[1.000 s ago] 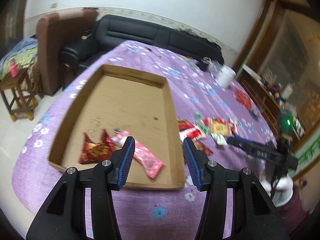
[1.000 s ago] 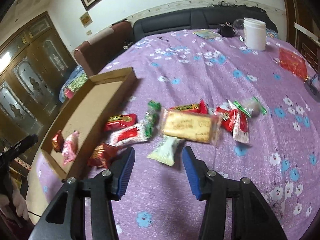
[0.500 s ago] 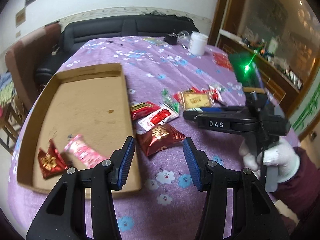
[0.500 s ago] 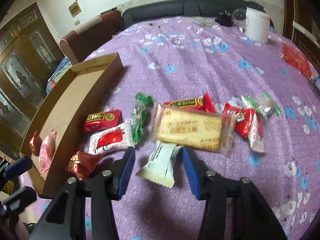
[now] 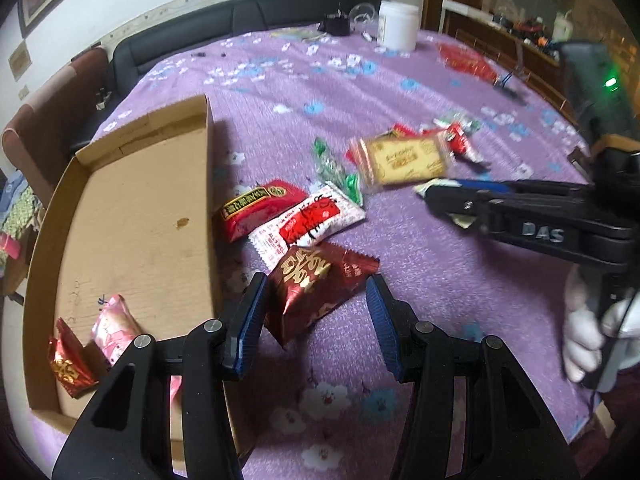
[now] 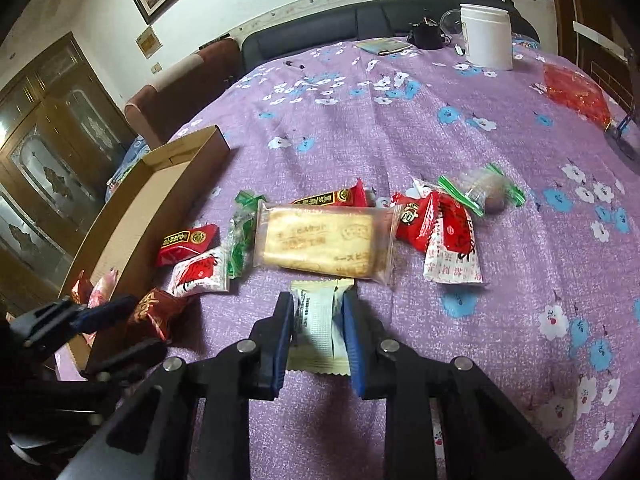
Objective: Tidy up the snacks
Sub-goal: 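Grasp a red-gold foil candy with the left gripper while the right grasps the white-green candy, then move both snacks over the box lid and release them inside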
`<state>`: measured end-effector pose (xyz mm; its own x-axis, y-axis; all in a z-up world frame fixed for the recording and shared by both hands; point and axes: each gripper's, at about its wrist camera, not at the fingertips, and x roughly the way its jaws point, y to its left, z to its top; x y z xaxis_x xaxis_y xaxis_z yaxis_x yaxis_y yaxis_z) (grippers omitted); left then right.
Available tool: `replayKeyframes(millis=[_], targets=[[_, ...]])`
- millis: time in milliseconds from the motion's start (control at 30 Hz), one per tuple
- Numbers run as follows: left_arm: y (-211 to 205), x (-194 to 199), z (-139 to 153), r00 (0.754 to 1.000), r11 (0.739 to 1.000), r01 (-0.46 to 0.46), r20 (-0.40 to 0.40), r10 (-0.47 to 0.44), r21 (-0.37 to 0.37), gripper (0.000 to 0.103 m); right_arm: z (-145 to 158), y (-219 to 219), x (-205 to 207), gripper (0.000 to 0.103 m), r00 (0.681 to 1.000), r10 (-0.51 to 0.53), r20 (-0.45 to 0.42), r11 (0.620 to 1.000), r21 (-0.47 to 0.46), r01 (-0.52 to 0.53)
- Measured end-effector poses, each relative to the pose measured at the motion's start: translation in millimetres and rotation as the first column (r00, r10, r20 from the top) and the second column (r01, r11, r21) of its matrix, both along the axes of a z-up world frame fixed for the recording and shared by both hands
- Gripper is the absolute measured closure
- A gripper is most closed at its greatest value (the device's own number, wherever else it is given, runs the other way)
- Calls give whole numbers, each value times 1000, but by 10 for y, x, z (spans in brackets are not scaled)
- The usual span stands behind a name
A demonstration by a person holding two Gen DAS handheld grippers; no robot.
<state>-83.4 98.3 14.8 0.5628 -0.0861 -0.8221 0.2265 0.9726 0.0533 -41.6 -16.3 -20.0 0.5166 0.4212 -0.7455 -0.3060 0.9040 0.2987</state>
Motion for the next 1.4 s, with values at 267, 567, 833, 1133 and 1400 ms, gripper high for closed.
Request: replayKeyframes(millis=[267,567,833,1133,1400], targets=[[100,27,20,999,995,-32,13,33,-92,81,0,-38,-14,75,1000,-4,10,1000,18,4],[139,-105,169,999,982,9,32,-3,-189,91,79,-21,-128,75,998,2,61,1000,-5,-2],[67,26,201,997,991,46,67,-38,-128,75,1,-113,-158,75,1000,-19,9,1000,15,19],[-231,210,-135,994,993,106,-16,-106,-49,66,-3,-124,-143,75,1000,-18,14,1000,20,18],[127,96,105,999,963,50,3,-50,-266,70,69,-92,-230,75,999,-7,52,1000,7,7]])
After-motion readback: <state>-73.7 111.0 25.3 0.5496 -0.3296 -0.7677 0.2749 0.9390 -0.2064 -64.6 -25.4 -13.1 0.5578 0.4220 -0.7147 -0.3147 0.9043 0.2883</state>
